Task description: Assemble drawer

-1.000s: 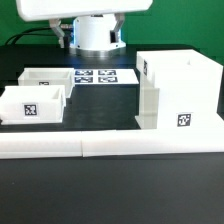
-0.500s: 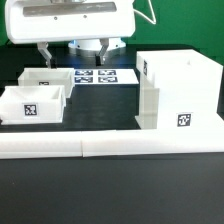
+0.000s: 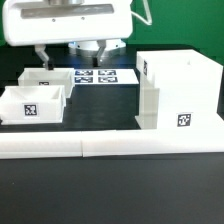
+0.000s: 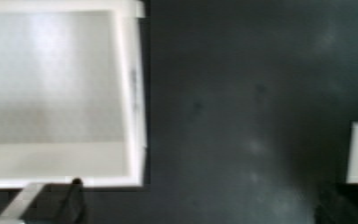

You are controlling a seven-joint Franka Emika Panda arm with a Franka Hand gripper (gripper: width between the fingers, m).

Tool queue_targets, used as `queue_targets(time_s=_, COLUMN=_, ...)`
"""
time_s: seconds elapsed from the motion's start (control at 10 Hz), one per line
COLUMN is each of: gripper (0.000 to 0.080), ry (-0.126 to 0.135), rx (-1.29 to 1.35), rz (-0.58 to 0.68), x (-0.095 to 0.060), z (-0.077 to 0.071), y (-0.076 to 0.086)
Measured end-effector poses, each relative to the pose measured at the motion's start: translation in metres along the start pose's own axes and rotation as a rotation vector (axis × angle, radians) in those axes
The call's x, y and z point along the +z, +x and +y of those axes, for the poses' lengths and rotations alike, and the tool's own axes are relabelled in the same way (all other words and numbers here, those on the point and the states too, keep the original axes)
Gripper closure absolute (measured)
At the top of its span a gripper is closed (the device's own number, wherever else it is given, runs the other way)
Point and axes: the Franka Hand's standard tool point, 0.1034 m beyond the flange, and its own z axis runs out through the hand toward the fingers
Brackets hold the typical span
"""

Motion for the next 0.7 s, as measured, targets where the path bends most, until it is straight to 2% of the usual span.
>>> queue_targets(time_s=0.2, gripper=0.0150, ry=-0.011, rx=-0.005, rz=0.001, x=0.013, z=0.010, y=-0.012)
queue_targets(time_s=0.5, gripper=0.0150, ry=-0.028, rx=-0.011, rz=0.002, x=0.031, z=0.010, y=-0.015)
queue_targets(time_s=0.7, gripper=0.0150, ry=-0.029, rx=-0.016, rz=-0.007, x=0.040, z=0.009, y=-0.014)
